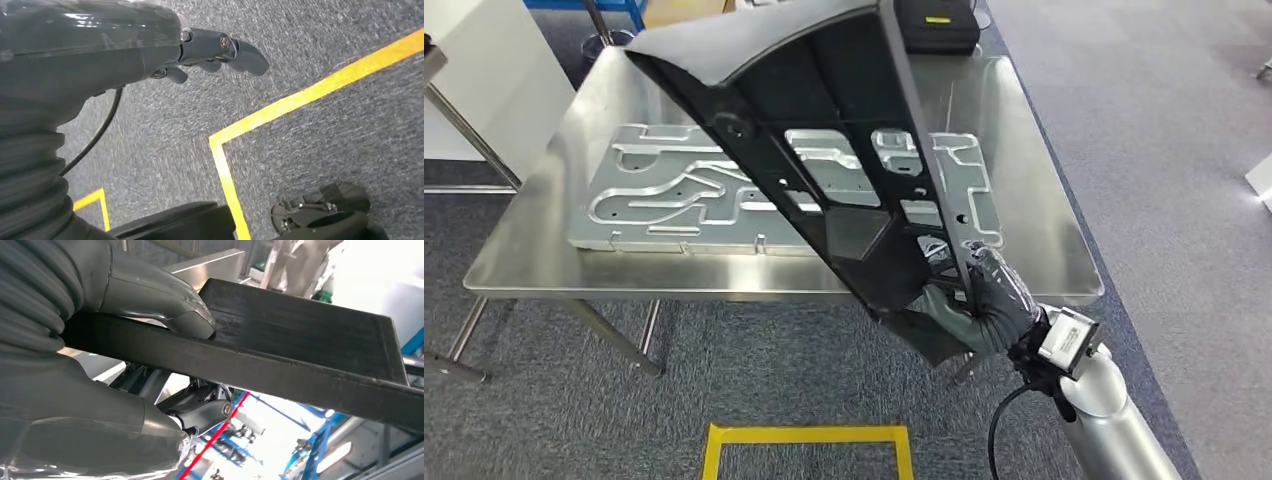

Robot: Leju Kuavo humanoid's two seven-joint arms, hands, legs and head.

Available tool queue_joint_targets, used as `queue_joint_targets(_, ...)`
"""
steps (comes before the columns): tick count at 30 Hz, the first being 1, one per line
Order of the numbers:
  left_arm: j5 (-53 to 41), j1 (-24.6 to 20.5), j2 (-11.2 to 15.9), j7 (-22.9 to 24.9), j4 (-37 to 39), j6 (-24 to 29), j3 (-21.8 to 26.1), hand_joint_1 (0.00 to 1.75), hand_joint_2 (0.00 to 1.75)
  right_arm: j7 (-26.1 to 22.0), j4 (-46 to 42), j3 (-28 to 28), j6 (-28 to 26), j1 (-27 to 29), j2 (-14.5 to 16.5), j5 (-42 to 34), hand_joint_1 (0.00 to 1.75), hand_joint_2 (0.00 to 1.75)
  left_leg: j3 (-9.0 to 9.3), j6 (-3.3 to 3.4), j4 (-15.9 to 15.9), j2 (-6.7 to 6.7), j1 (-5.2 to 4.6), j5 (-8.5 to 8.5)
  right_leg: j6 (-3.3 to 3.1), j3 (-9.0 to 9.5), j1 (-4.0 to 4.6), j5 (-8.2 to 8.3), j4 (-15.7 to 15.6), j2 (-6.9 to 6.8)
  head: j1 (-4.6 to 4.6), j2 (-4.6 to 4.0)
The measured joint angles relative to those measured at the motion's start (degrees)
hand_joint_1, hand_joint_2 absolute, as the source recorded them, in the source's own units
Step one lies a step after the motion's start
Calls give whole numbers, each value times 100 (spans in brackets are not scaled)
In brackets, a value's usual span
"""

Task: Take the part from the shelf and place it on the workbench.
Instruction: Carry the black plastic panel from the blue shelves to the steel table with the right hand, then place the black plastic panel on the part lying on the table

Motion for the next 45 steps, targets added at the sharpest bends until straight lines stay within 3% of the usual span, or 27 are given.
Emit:
queue_joint_targets(2, 18, -8, -3, -3, -1, 9, 0, 0, 175, -17, 19, -16, 23, -3, 40, -17, 175, 175, 12, 65, -6, -104, -18, -7, -48, -429, 30, -334, 780, 313, 2, 0)
queue_joint_targets(3, 26, -8, -3, -6, -1, 23, 0, 0, 175, -26, 32, -21, 39, 3, 56, -29, 175, 175, 18, 92, -4, -152, -42, -16, -76, -681, 60, -450, 1191, 379, 1, 0)
queue_joint_targets(4, 31, -8, -3, -12, -1, 44, 0, 0, 175, -33, 48, -24, 53, 13, 72, -43, 175, 175, 34, 115, -2, -203, -72, -28, -110, -878, 92, -459, 1458, 406, 1, 0)
queue_joint_targets(5, 32, -7, -3, -18, -1, 69, 0, 0, 175, -38, 63, -26, 66, 20, 85, -57, 175, 175, 62, 138, -1, -250, -107, -45, -158, -973, 125, -340, 1496, 417, 1, 0)
queue_joint_targets(6, 32, -5, -1, -24, -1, 89, 0, 0, 175, -39, 75, -29, 74, 25, 99, -68, 175, 175, 104, 153, 0, -300, -141, -67, -221, -955, 161, -115, 1302, 427, 1, 0)
queue_joint_targets(8, 36, 4, 6, -28, 0, 104, 2, 0, 175, -39, 89, -41, 87, 21, 121, -79, 175, 175, 191, 167, 0, -369, -204, -122, -377, -721, 246, 391, 573, 476, 1, 0)
queue_joint_targets(10, 54, 13, 32, -31, 1, 128, 15, 0, 175, -24, 103, -65, 116, -41, 140, -75, 175, 175, 207, 147, 15, -401, -230, -162, -453, -542, 298, 585, 67, 521, 0, 0)
queue_joint_targets(13, 72, 51, 120, -22, -2, 158, 34, 0, 175, 49, 201, -159, 195, -340, 154, -69, 175, 175, 184, 81, 26, -394, -217, -199, -450, -494, 287, 576, -77, 537, 1, 0)
queue_joint_targets(15, 70, 101, 186, -14, -8, 161, 39, 0, 175, 84, 291, -255, 243, -560, 152, -75, 175, 175, 102, -1, 242, -318, -218, -348, -461, -441, 236, 583, -146, 515, 0, 0)
queue_joint_targets(18, 69, 146, 233, -10, -9, 158, 50, 0, 175, 108, 405, -335, 276, -748, 148, -82, 175, 175, -418, -147, 1242, -201, -111, -794, -469, -407, 204, 564, -171, 436, -1, 0)
queue_joint_targets(20, 69, 163, 254, -7, -9, 157, 70, 0, 175, 120, 470, -346, 279, -784, 147, -81, 175, 175, -639, -211, 1582, -167, -33, -812, -448, -396, 191, 543, -167, 398, -1, 0)
queue_joint_targets(21, 69, 171, 263, -5, -9, 157, 81, 0, 175, 122, 494, -349, 279, -788, 148, -80, 175, 175, -590, -233, 1433, -153, -7, -660, -433, -384, 180, 532, -164, 388, -1, 0)
queue_joint_targets(23, 69, 180, 278, -3, -9, 157, 98, 0, 175, 124, 527, -352, 278, -804, 149, -79, 175, 175, -255, -258, 690, -121, 21, -245, -385, -356, 160, 502, -152, 379, -1, 0)
queue_joint_targets(24, 69, 181, 279, -3, -9, 157, 105, 0, 175, 122, 539, -355, 276, -820, 149, -69, 175, 175, -98, -251, 344, -110, 16, -115, -354, -356, 160, 490, -138, 376, -1, 0)
queue_joint_targets(25, 69, 182, 279, -3, -9, 157, 113, 0, 175, 119, 550, -360, 269, -845, 149, -33, 175, 175, -4, -230, 127, -105, 9, -54, -320, -364, 165, 487, -131, 375, -1, 0)
queue_joint_targets(28, 77, 198, 286, -1, -9, 157, 130, 0, 175, 120, 619, -410, 205, -1054, 172, 353, 175, 175, 9, -118, 25, -106, -17, -53, -226, -396, 170, 505, -137, 380, -1, 0)
queue_joint_targets(30, 82, 209, 296, -2, -9, 156, 137, 0, 175, 195, 775, -496, 106, -1440, 236, 753, 175, 175, 22, -33, -17, -92, -20, -25, -176, -468, 148, 398, 12, 391, -1, 0)
queue_joint_targets(31, 71, 210, 301, -5, -9, 154, 138, 0, 175, 262, 913, -549, -12, -1719, 281, 1027, 175, 175, 29, 6, -38, -79, -20, -11, -161, -584, 142, 258, 253, 398, -1, 0)
queue_joint_targets(33, 15, 214, 308, -18, -9, 146, 138, 0, 175, 416, 1269, -608, -396, -2354, 388, 1926, 175, 175, 26, 50, -40, -52, -45, -7, -151, -973, 144, -96, 1037, 411, -1, 0)
queue_joint_targets(34, -24, 219, 310, -27, -9, 139, 137, 0, 175, 504, 1460, -607, -597, -2671, 443, 2547, 175, 175, 29, 63, -37, -40, -61, -11, -149, -1160, 146, -204, 1391, 419, -1, 0)
queue_joint_targets(35, -60, 224, 312, -33, -9, 127, 134, 0, 175, 588, 1652, -595, -746, -2977, 491, 3179, 175, 175, 36, 70, -33, -32, -76, -17, -150, -1271, 146, -199, 1573, 426, -1, 0)
queue_joint_targets(36, -91, 226, 313, -37, -9, 113, 129, 0, 175, 677, 1858, -574, -856, -3260, 533, 3829, 175, 175, 46, 75, -27, -28, -86, -26, -158, -1278, 148, -78, 1526, 431, -1, 0)
queue_joint_targets(37, -111, 228, 314, -42, -9, 90, 125, 0, 175, 779, 2094, -519, -968, -3561, 568, 4504, 175, 175, 59, 71, -18, -27, -93, -39, -172, -1185, 151, 141, 1256, 437, -1, 0)
queue_joint_targets(39, -123, 225, 316, -56, -9, 21, 120, 0, 175, 976, 2803, -237, -1360, -4288, 630, 6020, 175, 175, 55, 39, 18, -26, -118, -74, -218, -905, 168, 577, 481, 464, -1, 0)
queue_joint_targets(40, -125, 217, 320, -63, -8, -21, 120, 0, 175, 1066, 3293, -2, -1629, -4697, 655, 6745, 175, 175, 40, 13, 39, -23, -133, -87, -244, -810, 182, 686, 191, 479, -1, 0)
queue_joint_targets(42, -142, 195, 332, -68, -7, -86, 119, 0, 175, 1232, 4319, 488, -2159, -5384, 686, 7727, 175, 175, 11, -38, 54, -12, -154, -93, -285, -763, 219, 690, -10, 503, -2, 0)
queue_joint_targets(45, -168, 189, 367, -45, -8, -123, 114, 0, 175, 1535, 5558, 1036, -2702, -5906, 691, 8300, 175, 175, -39, -124, 158, -17, -127, -186, -359, -714, 174, 684, -75, 528, -2, 0)
